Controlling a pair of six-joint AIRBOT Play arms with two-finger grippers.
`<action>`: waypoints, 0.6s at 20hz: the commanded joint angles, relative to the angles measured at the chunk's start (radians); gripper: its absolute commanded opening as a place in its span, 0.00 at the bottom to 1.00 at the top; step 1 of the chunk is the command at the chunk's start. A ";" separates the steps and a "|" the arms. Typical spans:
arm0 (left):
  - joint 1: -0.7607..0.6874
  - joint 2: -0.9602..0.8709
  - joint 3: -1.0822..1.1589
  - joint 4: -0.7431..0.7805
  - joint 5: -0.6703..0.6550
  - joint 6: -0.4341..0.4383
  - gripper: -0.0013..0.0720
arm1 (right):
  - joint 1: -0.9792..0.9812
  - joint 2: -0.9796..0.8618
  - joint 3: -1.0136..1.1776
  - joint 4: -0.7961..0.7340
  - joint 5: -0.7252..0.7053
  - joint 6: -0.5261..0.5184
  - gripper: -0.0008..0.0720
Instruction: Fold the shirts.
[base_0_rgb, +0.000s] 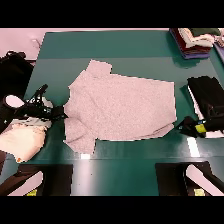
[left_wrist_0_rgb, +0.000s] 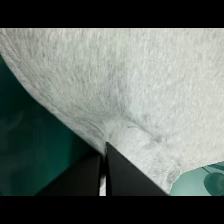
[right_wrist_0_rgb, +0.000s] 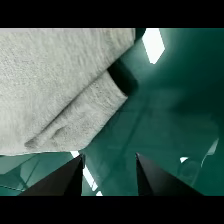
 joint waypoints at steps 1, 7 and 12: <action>0.000 0.000 0.008 -0.002 -0.005 0.003 0.05 | -0.008 0.003 -0.123 0.093 -0.125 -0.030 0.54; 0.000 0.001 0.008 -0.002 -0.005 0.003 0.05 | 0.185 -0.063 -0.106 0.161 -0.254 -0.026 0.49; 0.001 0.011 0.061 0.000 -0.089 0.004 0.05 | 0.326 -0.126 0.028 0.085 -0.152 -0.045 0.04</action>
